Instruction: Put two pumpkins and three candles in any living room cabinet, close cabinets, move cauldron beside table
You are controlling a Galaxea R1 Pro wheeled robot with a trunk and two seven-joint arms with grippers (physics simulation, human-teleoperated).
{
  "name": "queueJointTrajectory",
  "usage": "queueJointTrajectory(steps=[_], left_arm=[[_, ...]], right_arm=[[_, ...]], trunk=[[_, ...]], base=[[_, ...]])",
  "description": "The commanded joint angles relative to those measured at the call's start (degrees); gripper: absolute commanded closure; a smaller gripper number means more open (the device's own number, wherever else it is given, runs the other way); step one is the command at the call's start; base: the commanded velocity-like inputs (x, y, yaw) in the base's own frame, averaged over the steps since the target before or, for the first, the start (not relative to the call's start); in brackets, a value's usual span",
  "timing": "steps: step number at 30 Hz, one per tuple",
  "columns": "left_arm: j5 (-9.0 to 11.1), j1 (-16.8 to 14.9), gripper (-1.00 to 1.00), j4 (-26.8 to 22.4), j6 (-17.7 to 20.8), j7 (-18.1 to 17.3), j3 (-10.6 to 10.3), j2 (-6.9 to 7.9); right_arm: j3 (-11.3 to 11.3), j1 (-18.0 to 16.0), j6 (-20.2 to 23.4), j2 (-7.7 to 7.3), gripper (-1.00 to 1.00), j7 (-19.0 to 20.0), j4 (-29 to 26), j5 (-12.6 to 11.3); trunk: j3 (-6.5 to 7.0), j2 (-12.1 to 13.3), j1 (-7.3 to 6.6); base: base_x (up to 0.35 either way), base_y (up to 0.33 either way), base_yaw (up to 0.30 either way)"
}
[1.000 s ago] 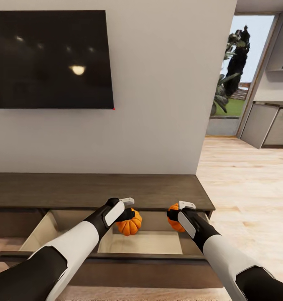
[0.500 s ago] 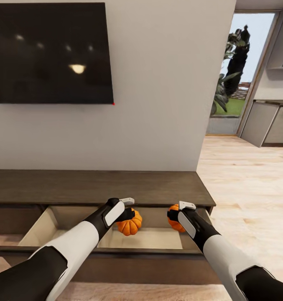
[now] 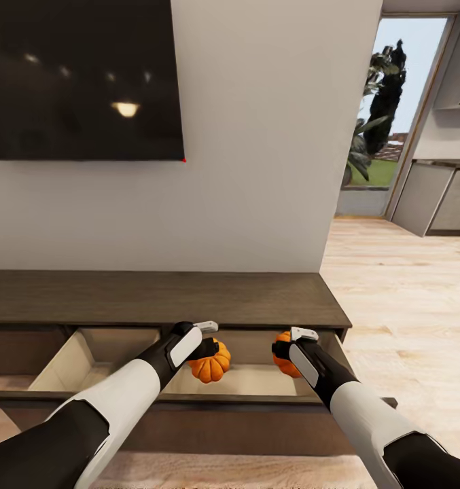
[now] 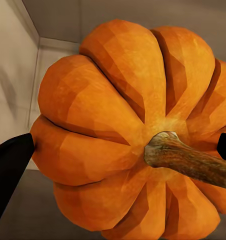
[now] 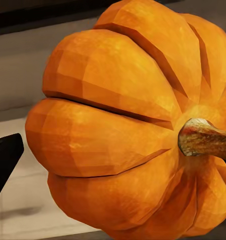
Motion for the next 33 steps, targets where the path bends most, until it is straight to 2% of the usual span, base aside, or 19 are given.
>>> queueJointTrajectory(steps=[1, 7, 21, 26, 33], left_arm=[[0.6, -0.1, 1.00, -0.1, 0.0, 0.5, -0.4, 0.05], [0.6, -0.1, 1.00, -0.1, 0.0, 0.5, -0.3, 0.09], [0.6, -0.1, 1.00, -0.1, 0.1, 0.5, -0.3, 0.24], [0.6, -0.1, 1.00, -0.1, 0.0, 0.5, -0.3, 0.16], [0.6, -0.1, 1.00, -0.1, 0.0, 0.5, -0.4, 0.15]], right_arm=[[0.4, -0.1, 0.1, -0.05, 1.00, -0.5, -0.1, -0.6], [0.4, -0.1, 0.1, -0.05, 1.00, -0.5, -0.2, -0.6], [0.4, -0.1, 0.5, -0.14, 1.00, -0.9, -0.2, -0.6], [0.3, -0.1, 3.8, -1.27, 1.00, -0.9, -0.2, -0.7], [0.4, -0.1, 5.2, -1.54, 1.00, -0.9, -0.2, -0.7]], trunk=[[-0.24, -0.4, 0.21], [-1.31, -2.9, 1.53], [-1.31, -2.9, 1.53], [-1.31, -2.9, 1.53], [-1.31, -2.9, 1.53]], base=[[0.000, 0.000, 0.000], [0.000, 0.000, 0.000], [0.000, 0.000, 0.000], [0.000, 0.000, 0.000], [0.064, 0.000, 0.000]])
